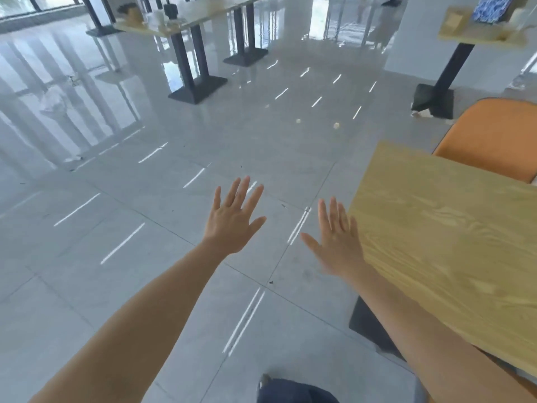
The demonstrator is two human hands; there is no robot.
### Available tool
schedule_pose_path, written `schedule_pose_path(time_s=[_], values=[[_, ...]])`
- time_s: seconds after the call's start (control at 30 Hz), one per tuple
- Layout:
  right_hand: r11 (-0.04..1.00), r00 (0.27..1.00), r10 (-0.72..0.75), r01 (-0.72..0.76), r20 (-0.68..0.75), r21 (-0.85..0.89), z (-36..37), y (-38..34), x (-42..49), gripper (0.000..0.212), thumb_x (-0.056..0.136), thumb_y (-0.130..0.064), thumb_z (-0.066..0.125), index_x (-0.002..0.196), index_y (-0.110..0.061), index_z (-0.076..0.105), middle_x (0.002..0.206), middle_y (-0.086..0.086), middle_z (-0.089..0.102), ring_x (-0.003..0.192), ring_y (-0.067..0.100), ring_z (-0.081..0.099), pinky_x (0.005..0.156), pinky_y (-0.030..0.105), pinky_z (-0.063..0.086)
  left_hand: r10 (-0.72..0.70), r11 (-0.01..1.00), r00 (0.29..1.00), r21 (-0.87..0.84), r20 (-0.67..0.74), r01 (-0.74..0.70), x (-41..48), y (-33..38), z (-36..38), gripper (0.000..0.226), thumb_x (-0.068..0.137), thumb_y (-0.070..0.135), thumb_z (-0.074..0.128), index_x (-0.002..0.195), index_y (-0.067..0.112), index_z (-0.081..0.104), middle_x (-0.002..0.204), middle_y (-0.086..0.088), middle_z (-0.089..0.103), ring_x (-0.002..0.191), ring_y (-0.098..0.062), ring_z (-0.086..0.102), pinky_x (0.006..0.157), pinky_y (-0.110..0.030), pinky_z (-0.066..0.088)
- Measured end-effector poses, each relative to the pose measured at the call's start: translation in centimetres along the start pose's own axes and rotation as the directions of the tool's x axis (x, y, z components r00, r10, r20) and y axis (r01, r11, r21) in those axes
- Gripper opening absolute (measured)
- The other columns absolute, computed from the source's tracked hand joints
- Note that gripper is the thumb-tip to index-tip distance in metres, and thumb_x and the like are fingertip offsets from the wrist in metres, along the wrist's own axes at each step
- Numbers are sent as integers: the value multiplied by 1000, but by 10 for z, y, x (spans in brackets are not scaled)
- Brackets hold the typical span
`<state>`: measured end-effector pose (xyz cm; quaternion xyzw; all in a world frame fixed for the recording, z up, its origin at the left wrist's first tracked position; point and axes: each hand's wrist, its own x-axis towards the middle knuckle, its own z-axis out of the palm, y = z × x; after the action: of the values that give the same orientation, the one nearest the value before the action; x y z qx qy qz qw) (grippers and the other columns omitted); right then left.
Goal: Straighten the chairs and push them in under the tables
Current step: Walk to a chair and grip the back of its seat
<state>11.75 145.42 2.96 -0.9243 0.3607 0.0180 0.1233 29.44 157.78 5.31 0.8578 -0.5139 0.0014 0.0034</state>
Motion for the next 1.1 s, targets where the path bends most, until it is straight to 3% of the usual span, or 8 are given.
schedule_pose_path(time_s=[0.07,0.17,0.33,0.47,0.6,0.73,0.9,1.1], values=[[1000,1000,27,-27,-4,-1,-9,-5,36,95,73,-78,-6,145,-17,-22,157,8,-20,146,25,-13,118,43,-4,33,999,999,2,9,-33,41,-18,-4,65,97,49,25,148,25,-7,159,-6,-13,147,-23,-10,118,-45,-8],[997,997,76,-76,-14,3,-16,-5,94,99,67,-78,-10,144,-18,-22,156,7,-22,146,24,-15,118,42,-7,97,995,995,13,24,-97,107,-40,-2,66,95,52,21,148,25,-8,159,-6,-13,147,-23,-11,118,-45,-8],[974,974,228,-228,-1,-13,-13,2,195,88,79,-71,1,143,-17,-26,156,8,-23,146,24,-16,118,42,-7,276,961,961,28,16,-277,236,-75,8,65,95,51,21,148,25,-7,159,-6,-10,147,-24,-7,118,-45,-5],[922,922,387,-386,-10,33,-24,5,274,77,95,-56,22,145,-15,-22,156,8,-23,146,24,-16,118,42,-7,382,922,923,45,53,-384,342,-96,5,65,98,48,23,147,26,-13,158,-5,-15,147,-23,-11,118,-44,-6],[861,862,505,-499,-38,99,-49,14,347,76,97,-53,22,144,-15,-23,155,9,-25,145,25,-19,118,42,-9,492,867,868,53,62,-495,448,-97,-2,65,98,48,21,140,26,-23,158,-5,-17,147,-22,-12,118,-43,-6],[799,797,598,-585,-84,141,-67,49,408,76,96,-53,24,145,-15,-22,156,9,-24,145,25,-18,118,41,-9,605,794,795,40,44,-606,551,-63,-2,64,98,48,20,147,24,-14,158,-6,-16,147,-22,-12,118,-43,-7],[687,688,722,-699,-78,196,-80,135,484,77,96,-53,25,146,-16,-21,156,8,-23,145,24,-18,118,42,-7,729,681,682,34,50,-731,670,14,19,64,98,48,20,135,26,-28,158,-4,-18,147,-21,-13,118,-42,-8],[564,559,823,-787,-98,250,-114,253,563,76,96,-53,25,146,-17,-19,157,7,-21,146,23,-16,117,42,-8,841,529,532,63,95,-846,810,132,20,63,98,48,20,146,26,-16,158,-4,-18,147,-20,-14,118,-41,-10]])
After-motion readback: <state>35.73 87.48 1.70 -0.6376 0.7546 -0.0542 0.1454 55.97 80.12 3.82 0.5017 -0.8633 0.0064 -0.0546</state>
